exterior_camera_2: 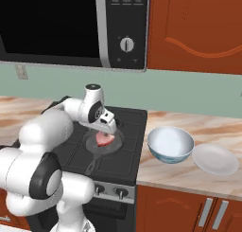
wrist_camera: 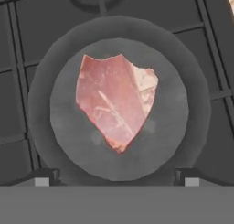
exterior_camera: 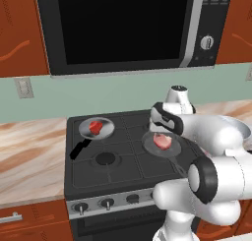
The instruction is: Place one of the steaks on the plate and the other in the bowl. Then place the bowl in the fridge.
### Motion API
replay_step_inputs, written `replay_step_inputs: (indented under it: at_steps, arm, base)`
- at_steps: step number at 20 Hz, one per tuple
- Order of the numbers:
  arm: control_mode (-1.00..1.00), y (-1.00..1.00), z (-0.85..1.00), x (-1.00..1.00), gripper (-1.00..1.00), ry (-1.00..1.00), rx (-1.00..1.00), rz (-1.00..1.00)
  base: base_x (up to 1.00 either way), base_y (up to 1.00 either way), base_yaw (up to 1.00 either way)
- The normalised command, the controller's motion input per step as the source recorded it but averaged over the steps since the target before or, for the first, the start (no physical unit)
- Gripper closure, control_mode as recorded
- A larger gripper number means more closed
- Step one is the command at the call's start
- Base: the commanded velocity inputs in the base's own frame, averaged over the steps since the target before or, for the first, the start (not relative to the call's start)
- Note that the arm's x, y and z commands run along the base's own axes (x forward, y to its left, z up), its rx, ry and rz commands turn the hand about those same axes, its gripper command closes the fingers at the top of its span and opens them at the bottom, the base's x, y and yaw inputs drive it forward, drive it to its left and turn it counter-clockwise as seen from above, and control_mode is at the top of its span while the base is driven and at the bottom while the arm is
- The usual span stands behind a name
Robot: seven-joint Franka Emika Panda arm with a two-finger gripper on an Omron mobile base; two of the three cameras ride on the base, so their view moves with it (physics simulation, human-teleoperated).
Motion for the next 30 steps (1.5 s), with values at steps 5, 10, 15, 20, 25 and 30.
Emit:
replay_step_inputs:
  at_steps: [5,10,15,20,25,30]
  arm:
    - [-1.00,0.00,-0.33,0.54,-1.00,-0.01,0.00,0.02]
    - [-1.00,0.00,-0.36,-0.02,-1.00,0.05,0.00,0.00]
    - [-1.00,0.05,-0.37,-0.11,-1.00,0.03,0.00,0.00]
    - [-1.00,0.04,-0.33,-0.18,-1.00,0.01,0.00,0.07]
    - [-1.00,0.00,-0.34,-0.25,-1.00,0.02,0.00,0.02]
    - [-1.00,0.00,-0.01,0.17,-1.00,-0.02,0.00,0.00]
  base:
    - [0.00,0.00,0.00]
    - [0.00,0.00,0.00]
    - [0.00,0.00,0.00]
    - [0.00,0.00,0.00]
    - [0.00,0.00,0.00]
    - [0.00,0.00,0.00]
